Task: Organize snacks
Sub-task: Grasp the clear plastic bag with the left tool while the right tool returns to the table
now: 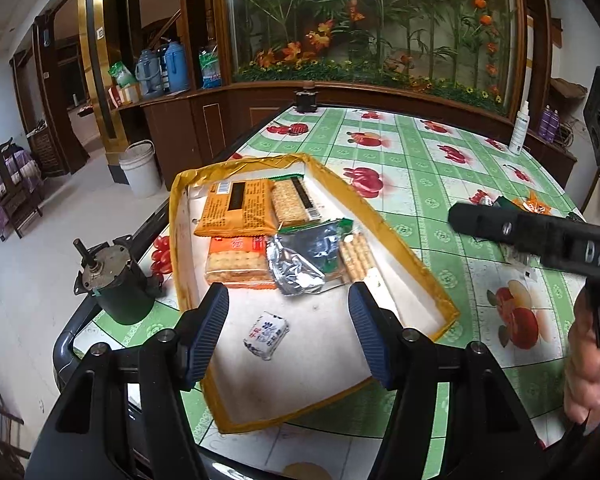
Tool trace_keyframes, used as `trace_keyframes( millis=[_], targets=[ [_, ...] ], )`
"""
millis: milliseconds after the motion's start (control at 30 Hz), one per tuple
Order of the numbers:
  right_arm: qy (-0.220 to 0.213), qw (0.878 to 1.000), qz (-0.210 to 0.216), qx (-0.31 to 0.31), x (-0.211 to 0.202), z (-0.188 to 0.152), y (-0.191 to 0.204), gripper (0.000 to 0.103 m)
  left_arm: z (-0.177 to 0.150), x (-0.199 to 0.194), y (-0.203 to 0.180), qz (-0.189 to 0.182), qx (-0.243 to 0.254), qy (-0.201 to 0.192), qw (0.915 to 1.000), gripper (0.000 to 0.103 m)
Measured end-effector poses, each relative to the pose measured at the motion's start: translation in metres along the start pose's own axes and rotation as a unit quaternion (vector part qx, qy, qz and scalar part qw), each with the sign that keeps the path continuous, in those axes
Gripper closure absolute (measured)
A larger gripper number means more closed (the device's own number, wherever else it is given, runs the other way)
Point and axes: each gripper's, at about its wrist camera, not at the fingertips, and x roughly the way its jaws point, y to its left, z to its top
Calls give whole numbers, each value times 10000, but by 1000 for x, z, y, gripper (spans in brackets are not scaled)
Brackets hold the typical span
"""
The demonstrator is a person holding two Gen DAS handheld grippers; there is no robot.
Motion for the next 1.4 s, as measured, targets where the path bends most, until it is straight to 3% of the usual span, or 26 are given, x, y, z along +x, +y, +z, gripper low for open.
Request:
trace_keyframes(
  millis=[333,633,733,933,1067,1133,1167,1200,1400],
  targets=[
    [-553,9937,-489,844,-53,1,-77,48,8,-3,-41,-306,360,-1,9989,42],
    [-929,9696,-1038,2009,-108,-17,-164,47,27,5,-98,-924,706,275,9928,42],
    [-866,9589,-1166,2437,-115,-25,-186,46,38,9,-128,-1207,979,422,9870,42],
    [-771,9437,-938,3079,-122,-42,-215,46,50,32,-168,-1599,1214,752,9767,42],
    [-813,9396,-903,3201,-126,-47,-220,46,62,52,-197,-2144,1162,1196,9624,42],
    [-866,9376,-884,3250,-128,-48,-222,46,63,61,-211,-2134,1220,1343,9600,39],
    [-887,9366,-894,3271,-131,-49,-222,46,62,67,-219,-2130,1295,1454,9575,30],
    [-896,9354,-903,3299,-132,-49,-223,46,60,73,-228,-2096,1389,1553,9553,28],
    [-908,9318,-868,3406,-133,-50,-226,46,54,107,-255,-1815,1489,1761,9560,28]
  ],
)
